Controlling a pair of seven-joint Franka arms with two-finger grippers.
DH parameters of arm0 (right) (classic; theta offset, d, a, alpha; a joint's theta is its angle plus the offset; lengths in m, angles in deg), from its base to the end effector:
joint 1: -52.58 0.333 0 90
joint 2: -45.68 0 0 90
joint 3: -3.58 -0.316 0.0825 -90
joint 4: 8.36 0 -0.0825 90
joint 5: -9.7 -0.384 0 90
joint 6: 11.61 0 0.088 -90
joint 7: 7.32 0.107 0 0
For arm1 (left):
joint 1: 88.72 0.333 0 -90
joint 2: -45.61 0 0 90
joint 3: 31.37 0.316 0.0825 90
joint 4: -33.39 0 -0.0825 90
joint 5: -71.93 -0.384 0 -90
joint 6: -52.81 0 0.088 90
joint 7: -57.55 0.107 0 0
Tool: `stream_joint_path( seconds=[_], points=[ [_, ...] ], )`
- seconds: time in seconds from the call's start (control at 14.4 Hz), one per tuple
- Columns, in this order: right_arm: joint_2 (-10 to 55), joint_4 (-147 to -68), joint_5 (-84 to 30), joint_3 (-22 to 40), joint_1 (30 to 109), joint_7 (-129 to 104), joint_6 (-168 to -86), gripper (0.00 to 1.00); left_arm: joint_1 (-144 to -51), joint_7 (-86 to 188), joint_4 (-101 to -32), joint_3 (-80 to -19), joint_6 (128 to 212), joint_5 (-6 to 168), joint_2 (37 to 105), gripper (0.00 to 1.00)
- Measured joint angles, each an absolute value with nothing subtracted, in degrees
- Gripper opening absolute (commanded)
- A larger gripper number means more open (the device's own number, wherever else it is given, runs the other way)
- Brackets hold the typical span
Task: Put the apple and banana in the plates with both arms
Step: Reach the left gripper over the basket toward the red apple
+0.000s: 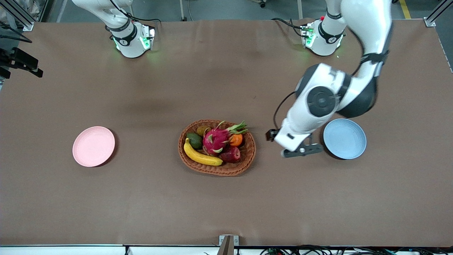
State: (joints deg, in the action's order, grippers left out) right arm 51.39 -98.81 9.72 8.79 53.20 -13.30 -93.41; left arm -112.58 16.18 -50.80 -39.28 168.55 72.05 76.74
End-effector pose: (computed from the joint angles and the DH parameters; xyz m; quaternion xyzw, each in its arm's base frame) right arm 0.5062 -0.0434 0.6614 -0.9996 -0.0124 0.0253 0.0067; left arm 0.6078 -0.3573 0.3677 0.9949 0.0941 -0.0168 0.0329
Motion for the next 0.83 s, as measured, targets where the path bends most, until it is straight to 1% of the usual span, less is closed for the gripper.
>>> stream_joint_path(
  seconds=[0.28, 0.55, 0.69, 0.83],
  points=[
    [51.38, -98.82, 10.03, 8.85, 53.20, -13.29, -93.42, 1.00, -116.71, 9.85, -47.23, -39.30, 178.21, 76.04, 84.24, 1.00],
    [50.25, -98.88, 10.50, 9.28, 53.06, -13.25, -94.31, 1.00, -118.70, 6.43, -45.94, -39.29, 186.64, 78.99, 88.44, 1.00],
    [47.83, -99.05, 10.50, 9.36, 52.95, -13.25, -96.40, 1.00, -119.40, 4.88, -45.79, -39.30, 189.72, 79.06, 89.95, 1.00],
    [43.78, -99.13, 10.50, 9.35, 52.94, -13.26, -99.95, 1.00, -120.16, 3.66, -45.55, -39.30, 192.06, 79.07, 91.51, 1.00]
  ],
)
